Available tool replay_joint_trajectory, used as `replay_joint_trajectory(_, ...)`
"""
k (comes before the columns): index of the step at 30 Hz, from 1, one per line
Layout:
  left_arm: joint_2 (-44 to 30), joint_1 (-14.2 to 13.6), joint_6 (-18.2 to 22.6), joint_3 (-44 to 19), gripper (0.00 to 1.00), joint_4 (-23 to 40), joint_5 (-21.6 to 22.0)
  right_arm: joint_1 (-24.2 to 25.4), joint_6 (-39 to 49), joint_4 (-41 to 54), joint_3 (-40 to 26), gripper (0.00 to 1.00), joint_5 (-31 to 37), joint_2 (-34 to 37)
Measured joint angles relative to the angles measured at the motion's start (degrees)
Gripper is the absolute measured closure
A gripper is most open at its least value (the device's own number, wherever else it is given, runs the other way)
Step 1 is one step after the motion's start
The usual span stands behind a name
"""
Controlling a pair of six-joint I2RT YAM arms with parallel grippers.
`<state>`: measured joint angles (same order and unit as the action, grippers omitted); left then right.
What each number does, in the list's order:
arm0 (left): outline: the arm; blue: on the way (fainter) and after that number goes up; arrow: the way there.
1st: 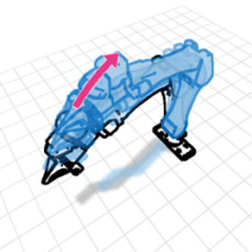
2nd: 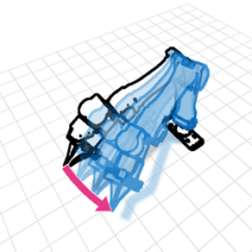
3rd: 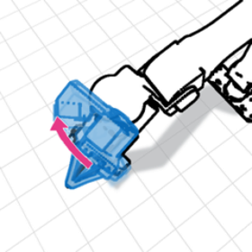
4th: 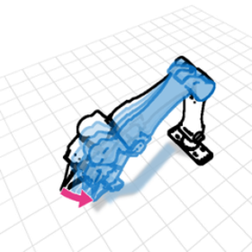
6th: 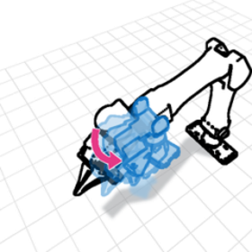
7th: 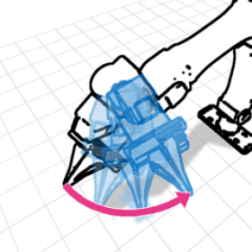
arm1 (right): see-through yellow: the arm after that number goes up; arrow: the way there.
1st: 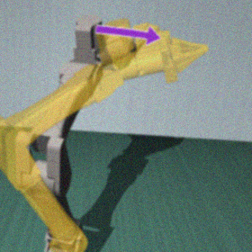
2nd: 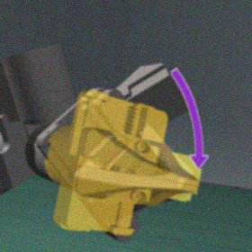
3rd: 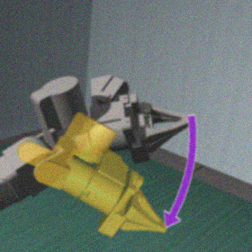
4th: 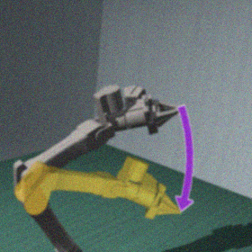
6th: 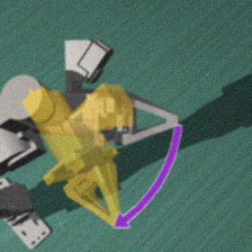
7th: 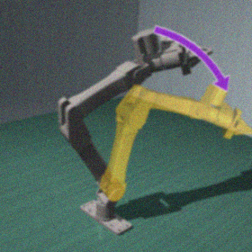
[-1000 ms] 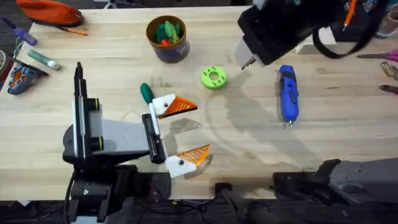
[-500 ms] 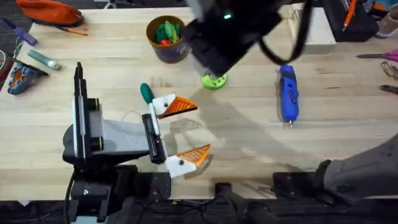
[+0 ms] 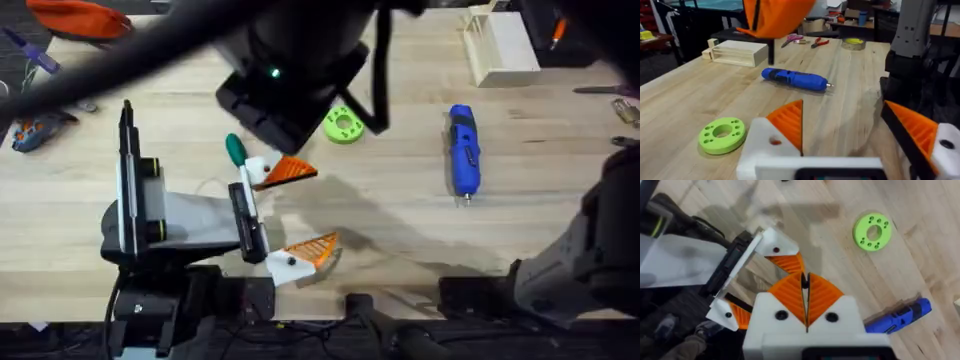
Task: Pick up the gripper from the table and insert it into the empty holder that is missing its gripper. Then pick up a screw, insert it into the mounting hole, and use the screwdriver to tighten it. Finally, clean up the table by picking up the vegetable and placing it into the bucket.
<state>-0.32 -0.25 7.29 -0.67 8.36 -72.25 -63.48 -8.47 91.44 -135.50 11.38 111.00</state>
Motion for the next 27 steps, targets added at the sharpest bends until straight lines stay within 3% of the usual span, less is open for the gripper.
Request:
replay_joint_trajectory(15,0.0,0.0,0.0,0.0,0.016,0.0,0.0,-4.6,7.0,-1.5,-0.1,0.995,0.2,2.8)
replay_joint_trajectory(27,0.0,0.0,0.0,0.0,0.016,0.0,0.0,-5.0,9.8,-2.9,-0.2,0.995,0.4,4.1)
